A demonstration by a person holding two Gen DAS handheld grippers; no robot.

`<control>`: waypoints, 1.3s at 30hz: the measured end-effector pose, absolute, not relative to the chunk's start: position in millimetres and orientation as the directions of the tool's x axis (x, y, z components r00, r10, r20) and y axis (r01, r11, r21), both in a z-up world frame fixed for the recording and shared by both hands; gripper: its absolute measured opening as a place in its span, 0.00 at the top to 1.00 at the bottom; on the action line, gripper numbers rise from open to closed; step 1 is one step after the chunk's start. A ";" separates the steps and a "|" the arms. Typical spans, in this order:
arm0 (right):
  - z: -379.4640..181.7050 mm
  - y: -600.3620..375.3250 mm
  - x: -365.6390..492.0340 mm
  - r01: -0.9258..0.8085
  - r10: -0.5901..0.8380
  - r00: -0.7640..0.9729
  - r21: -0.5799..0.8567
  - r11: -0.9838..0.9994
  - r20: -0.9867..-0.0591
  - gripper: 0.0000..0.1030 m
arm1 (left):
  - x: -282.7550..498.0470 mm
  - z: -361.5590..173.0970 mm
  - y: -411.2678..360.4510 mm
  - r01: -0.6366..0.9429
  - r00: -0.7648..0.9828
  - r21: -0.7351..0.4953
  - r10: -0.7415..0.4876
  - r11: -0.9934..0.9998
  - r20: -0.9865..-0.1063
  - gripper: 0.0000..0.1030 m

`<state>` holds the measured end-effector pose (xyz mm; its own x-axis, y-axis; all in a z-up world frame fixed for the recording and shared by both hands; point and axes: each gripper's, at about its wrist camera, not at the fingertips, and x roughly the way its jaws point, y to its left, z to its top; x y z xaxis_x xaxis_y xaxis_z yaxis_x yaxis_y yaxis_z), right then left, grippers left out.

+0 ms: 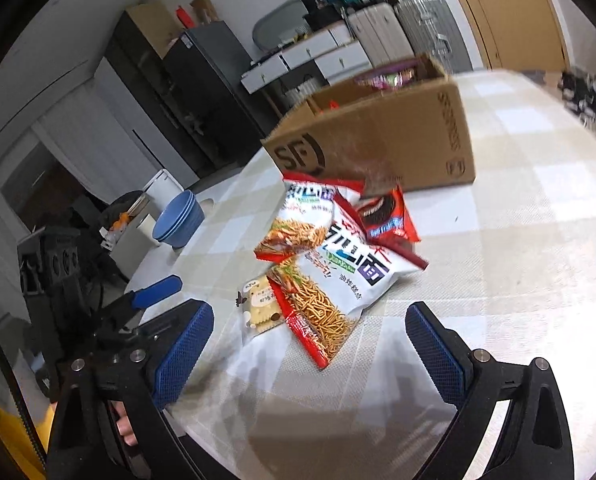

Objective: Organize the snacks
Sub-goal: 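Grasp the white noodle-snack bag with the right gripper while the left grasps the cracker pack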

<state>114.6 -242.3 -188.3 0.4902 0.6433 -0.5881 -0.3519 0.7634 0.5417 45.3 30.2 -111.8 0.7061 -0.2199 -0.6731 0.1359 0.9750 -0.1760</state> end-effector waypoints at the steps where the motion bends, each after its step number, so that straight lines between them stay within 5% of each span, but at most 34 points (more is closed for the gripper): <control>1: -191.3 -242.4 118.4 -0.342 0.650 0.482 0.556 0.757 -0.588 0.04 | 48.1 -115.6 30.1 0.137 0.701 -0.180 -0.223 0.974 -0.677 0.01; 16: -210.0 -230.0 170.8 -0.275 0.639 0.429 0.582 0.765 -0.638 0.05 | 93.8 -158.0 20.8 0.131 0.630 -0.214 -0.248 0.968 -0.736 0.01; 26: -211.7 -212.7 169.2 -0.341 0.605 0.420 0.500 0.796 -0.676 0.49 | 108.2 -164.3 15.3 0.142 0.617 -0.223 -0.262 0.964 -0.742 0.01; 39: -206.0 -228.9 148.6 -0.346 0.656 0.450 0.559 0.754 -0.606 0.57 | 95.0 -162.9 15.1 0.126 0.615 -0.209 -0.241 0.970 -0.751 0.01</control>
